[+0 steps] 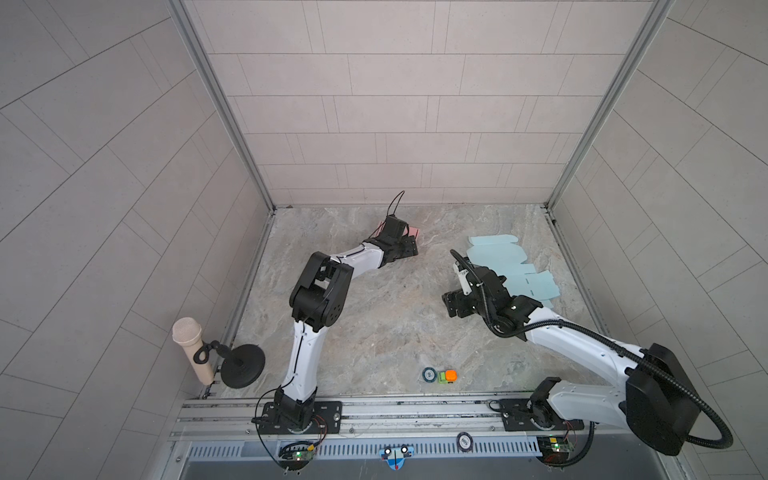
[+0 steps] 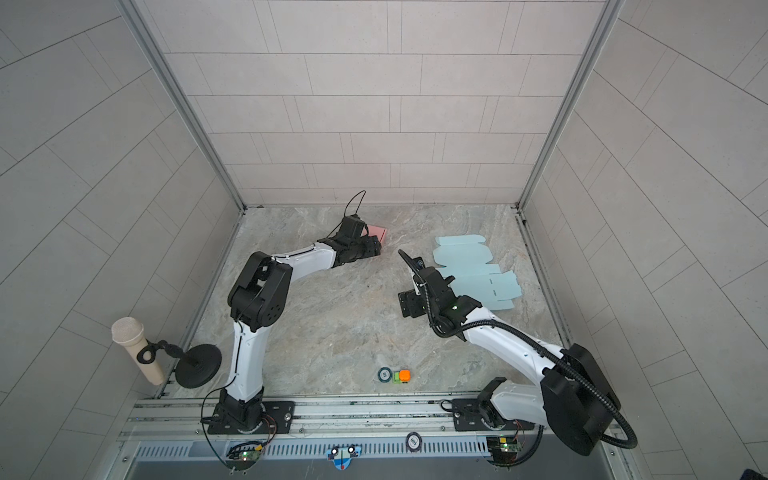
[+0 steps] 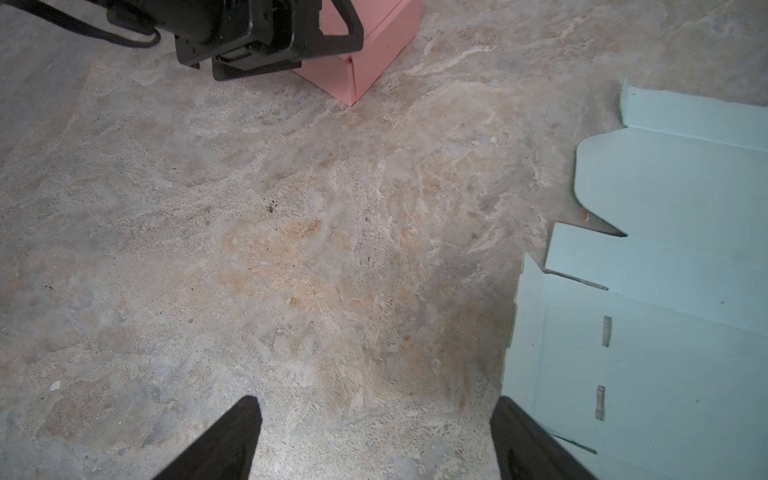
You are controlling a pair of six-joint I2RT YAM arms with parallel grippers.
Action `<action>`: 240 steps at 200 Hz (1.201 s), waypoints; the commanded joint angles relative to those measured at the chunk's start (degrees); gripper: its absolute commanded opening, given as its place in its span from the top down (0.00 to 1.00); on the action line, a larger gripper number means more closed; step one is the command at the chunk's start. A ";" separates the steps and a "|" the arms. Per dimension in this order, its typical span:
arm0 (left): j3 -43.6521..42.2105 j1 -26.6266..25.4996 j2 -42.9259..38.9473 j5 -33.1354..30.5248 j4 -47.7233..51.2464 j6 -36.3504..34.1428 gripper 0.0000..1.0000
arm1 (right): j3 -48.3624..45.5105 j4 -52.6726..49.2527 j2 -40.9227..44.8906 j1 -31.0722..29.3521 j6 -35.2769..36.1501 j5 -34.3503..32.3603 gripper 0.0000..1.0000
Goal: Fold the paper box
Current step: 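Push the pink box toward the far wall with the left gripper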
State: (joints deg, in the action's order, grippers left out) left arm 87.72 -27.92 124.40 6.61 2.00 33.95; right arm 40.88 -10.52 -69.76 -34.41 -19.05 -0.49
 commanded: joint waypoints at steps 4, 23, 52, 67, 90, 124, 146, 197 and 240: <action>-0.28 -0.38 0.37 1.20 -2.11 1.36 0.20 | -0.63 0.42 0.13 0.27 0.33 -0.13 0.11; 0.84 -0.38 1.49 1.04 -2.27 1.97 0.20 | -0.63 0.42 0.11 0.30 0.33 -0.08 0.11; 2.92 -0.38 3.49 1.77 -3.47 3.55 0.20 | -0.72 0.31 0.43 0.27 0.40 -0.34 0.11; 3.89 -0.38 4.50 2.00 -4.31 4.37 0.20 | -0.76 0.29 0.41 0.26 0.42 -0.35 0.11; 5.46 -0.38 5.83 1.88 -5.24 5.28 0.20 | -0.63 0.26 0.37 0.25 0.50 -0.37 0.11; 8.02 -0.36 7.41 0.52 -4.81 5.74 0.20 | -0.63 0.19 0.42 0.36 0.63 -0.39 0.11; 8.52 -0.13 7.87 0.17 -5.14 6.12 0.20 | -0.72 0.07 0.59 0.36 0.60 -0.57 0.11; 8.60 0.38 7.80 -0.24 -4.89 5.82 0.20 | -0.72 0.07 0.60 0.47 0.65 -0.57 0.11; 4.31 2.60 5.25 -0.81 -5.80 4.91 0.20 | -0.72 0.15 0.59 0.49 0.64 -0.43 0.11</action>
State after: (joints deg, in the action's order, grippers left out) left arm 94.76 -27.31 131.41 7.07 -3.18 39.59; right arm 40.80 -10.52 -69.76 -34.09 -19.03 -0.43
